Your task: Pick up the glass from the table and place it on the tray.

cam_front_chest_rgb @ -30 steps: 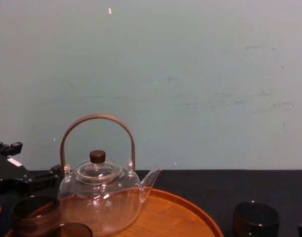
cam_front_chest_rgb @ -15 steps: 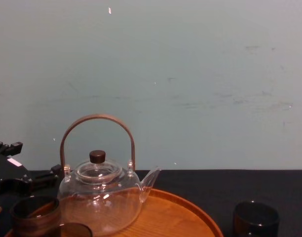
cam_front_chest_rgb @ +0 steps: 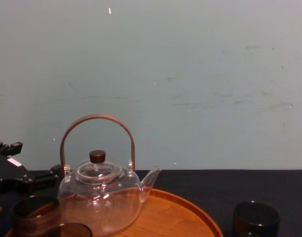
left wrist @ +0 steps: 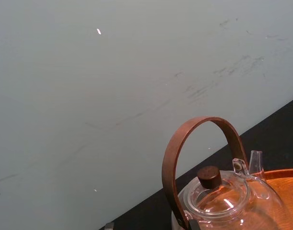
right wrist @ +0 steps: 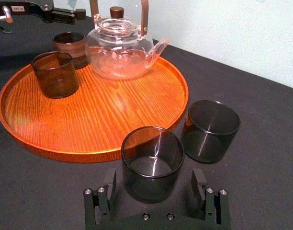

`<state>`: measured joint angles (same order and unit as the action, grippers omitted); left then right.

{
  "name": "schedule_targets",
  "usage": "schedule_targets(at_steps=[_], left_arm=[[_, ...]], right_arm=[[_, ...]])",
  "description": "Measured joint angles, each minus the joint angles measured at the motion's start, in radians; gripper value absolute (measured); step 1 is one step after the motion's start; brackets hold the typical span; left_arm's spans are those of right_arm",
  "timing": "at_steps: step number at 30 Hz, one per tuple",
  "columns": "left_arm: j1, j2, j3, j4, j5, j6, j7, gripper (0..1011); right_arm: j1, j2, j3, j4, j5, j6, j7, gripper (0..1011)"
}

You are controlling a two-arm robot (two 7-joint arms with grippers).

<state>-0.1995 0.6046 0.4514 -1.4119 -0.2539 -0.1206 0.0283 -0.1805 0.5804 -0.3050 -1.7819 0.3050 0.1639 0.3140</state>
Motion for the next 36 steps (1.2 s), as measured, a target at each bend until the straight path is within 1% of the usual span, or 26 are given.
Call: schedule_targets(at_steps=[12, 22, 28, 36], left_arm=[[0.000, 0.000, 0.000, 0.000, 0.000, 0.000, 0.000, 1001], [0.000, 0.000, 0.000, 0.000, 0.000, 0.000, 0.000, 1001], [0.000, 0.000, 0.000, 0.000, 0.000, 0.000, 0.000, 1001], [0.000, 0.000, 0.000, 0.000, 0.000, 0.000, 0.000, 1001]], right_arm=[[0.046, -0.046, 0.006, 0.049, -0.013, 0.008, 0.034, 1002], [0.086, -0.072, -0.012, 0.088, -0.027, 0.014, 0.053, 1002], [0.112, -0.091, -0.026, 0.124, -0.032, 0.014, 0.062, 1002], [0.132, -0.104, -0.035, 0.152, -0.031, 0.011, 0.073, 1002]])
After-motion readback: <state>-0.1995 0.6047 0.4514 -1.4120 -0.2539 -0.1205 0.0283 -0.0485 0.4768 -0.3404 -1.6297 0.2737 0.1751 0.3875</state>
